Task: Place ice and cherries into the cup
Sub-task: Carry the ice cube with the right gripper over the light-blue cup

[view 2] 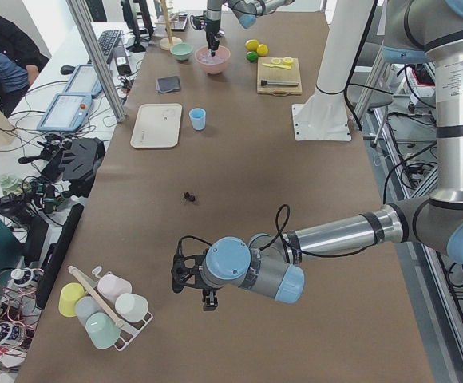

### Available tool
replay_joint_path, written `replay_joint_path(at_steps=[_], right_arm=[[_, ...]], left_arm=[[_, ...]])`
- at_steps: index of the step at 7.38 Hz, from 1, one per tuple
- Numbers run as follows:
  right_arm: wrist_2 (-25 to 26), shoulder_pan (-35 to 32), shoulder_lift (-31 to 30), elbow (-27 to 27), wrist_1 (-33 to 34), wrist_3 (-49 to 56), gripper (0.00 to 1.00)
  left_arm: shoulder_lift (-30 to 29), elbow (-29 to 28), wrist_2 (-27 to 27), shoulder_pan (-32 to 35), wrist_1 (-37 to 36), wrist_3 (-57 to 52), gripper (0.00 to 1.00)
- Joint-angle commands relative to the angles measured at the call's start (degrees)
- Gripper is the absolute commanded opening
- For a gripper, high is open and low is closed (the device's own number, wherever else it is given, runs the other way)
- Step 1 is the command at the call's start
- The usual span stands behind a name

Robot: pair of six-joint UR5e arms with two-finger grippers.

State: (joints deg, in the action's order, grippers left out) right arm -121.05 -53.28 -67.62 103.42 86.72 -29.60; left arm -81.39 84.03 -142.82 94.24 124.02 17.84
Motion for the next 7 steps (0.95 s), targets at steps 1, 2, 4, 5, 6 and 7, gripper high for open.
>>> replay_joint_path(at_steps=[1,2,4,5,6,7], right_arm=[[6.1,7.7,13.5,-0.8,10.1,-15.2,0.22],[9.0,11.4,19.0,-5.3,8.9,-23.3,0.22],[14.9,16.9,34.0,-21.3,3.4,-36.1,0.22],[16.9,17.5,34.6,-26.1,-5.0,-38.5,0.22],[17.9,18.0,34.4,-29.2,-9.9,-39.8,0.22],[18.1,18.4,34.3,-29.4,-10.3,-39.8,0.23]], left_arm=[[0.0,0.1,0.0,0.0,0.0,0.1,0.98],[0.0,0.3,-0.1,0.1,0.0,0.1,0.98],[-0.1,0.3,0.0,0.1,0.0,0.1,0.98],[-0.1,0.4,-0.1,0.1,0.0,0.1,0.98],[-0.1,0.2,-0.1,0.1,-0.1,0.1,0.98],[0.0,-0.1,-0.1,0.1,-0.1,0.0,0.98]])
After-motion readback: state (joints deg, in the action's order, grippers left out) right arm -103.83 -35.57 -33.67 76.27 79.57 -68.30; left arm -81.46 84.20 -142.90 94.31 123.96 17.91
